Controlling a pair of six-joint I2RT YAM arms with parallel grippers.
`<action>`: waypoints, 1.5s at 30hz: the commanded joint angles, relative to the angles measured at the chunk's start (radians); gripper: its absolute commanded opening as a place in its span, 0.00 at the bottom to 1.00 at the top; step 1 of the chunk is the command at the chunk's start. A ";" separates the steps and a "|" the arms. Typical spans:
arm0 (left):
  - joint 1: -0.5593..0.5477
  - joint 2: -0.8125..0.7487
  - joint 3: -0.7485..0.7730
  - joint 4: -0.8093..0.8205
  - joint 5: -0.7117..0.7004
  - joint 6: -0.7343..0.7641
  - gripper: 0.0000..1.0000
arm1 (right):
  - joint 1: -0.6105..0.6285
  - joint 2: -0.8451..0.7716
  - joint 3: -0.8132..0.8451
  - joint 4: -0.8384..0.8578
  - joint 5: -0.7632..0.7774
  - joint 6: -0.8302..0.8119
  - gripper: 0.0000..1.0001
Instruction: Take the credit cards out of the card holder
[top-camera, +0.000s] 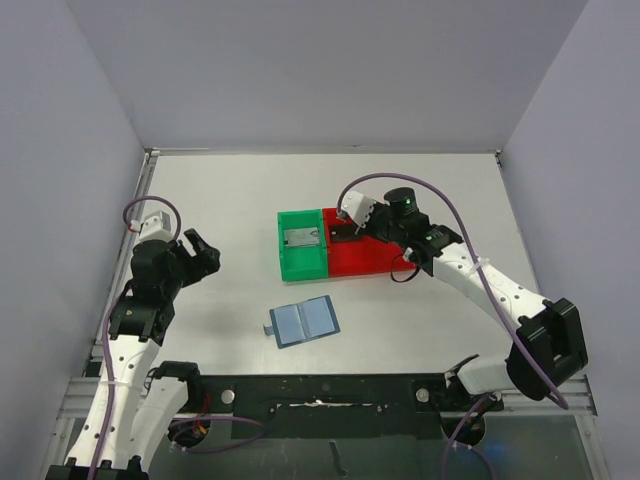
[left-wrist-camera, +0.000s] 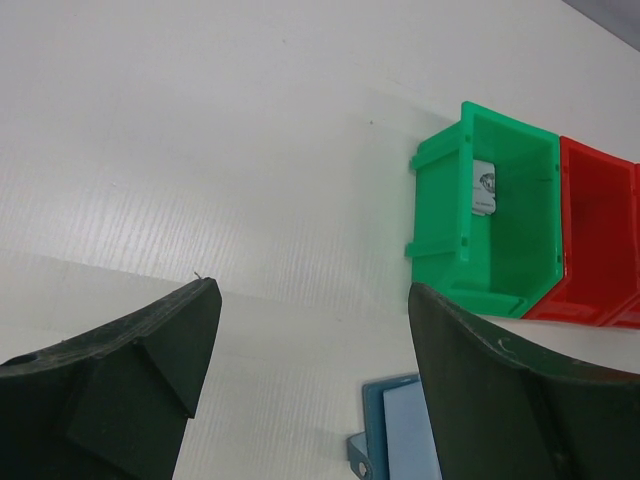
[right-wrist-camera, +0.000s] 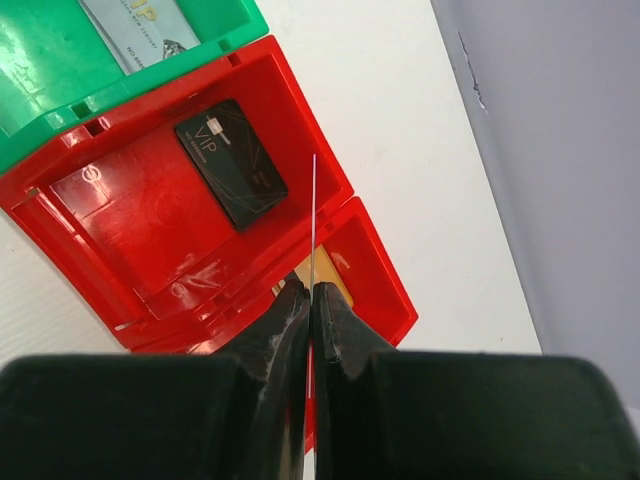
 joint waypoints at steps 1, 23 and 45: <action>0.018 0.000 0.002 0.075 0.037 0.021 0.75 | 0.011 0.008 0.053 0.009 -0.012 -0.041 0.00; 0.022 -0.001 0.000 0.075 0.057 0.026 0.75 | 0.011 0.314 0.231 -0.004 -0.111 -0.140 0.00; 0.022 -0.006 0.000 0.078 0.069 0.032 0.75 | 0.025 0.514 0.290 0.063 -0.014 -0.330 0.00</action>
